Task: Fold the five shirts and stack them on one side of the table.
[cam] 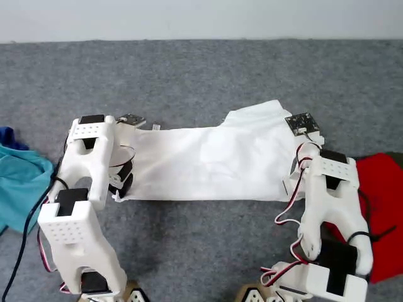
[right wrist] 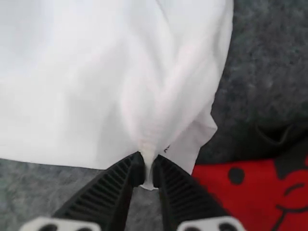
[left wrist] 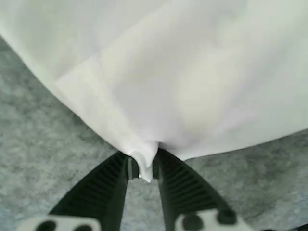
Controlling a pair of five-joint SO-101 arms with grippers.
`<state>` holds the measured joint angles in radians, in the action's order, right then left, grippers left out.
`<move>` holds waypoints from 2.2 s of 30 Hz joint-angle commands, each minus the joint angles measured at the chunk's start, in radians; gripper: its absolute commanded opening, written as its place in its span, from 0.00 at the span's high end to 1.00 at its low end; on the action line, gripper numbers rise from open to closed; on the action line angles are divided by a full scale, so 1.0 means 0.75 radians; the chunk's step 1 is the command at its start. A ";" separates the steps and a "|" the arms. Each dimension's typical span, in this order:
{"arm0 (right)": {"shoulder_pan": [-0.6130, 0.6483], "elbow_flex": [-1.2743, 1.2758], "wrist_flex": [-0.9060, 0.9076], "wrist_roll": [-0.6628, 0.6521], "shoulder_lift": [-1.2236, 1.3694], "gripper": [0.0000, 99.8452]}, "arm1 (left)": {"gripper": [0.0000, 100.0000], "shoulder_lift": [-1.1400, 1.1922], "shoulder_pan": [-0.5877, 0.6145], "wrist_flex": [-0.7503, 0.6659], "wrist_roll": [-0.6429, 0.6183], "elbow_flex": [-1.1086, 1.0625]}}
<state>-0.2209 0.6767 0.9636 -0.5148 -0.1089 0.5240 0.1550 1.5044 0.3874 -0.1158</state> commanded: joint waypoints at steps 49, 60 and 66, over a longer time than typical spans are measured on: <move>-0.118 0.061 0.510 -0.141 -0.007 0.99 | 0.99 -0.413 0.288 0.254 0.243 -0.328; -0.154 -0.061 0.791 -0.272 -0.019 0.84 | 0.93 -0.556 0.360 0.321 0.284 -0.218; -0.218 -0.288 1.059 -0.442 -0.019 0.84 | 0.90 -0.702 0.409 0.338 0.446 -0.259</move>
<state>-0.3560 0.5432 1.6755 -0.7864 -0.1089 0.0698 0.4526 1.7238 0.6836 -0.3076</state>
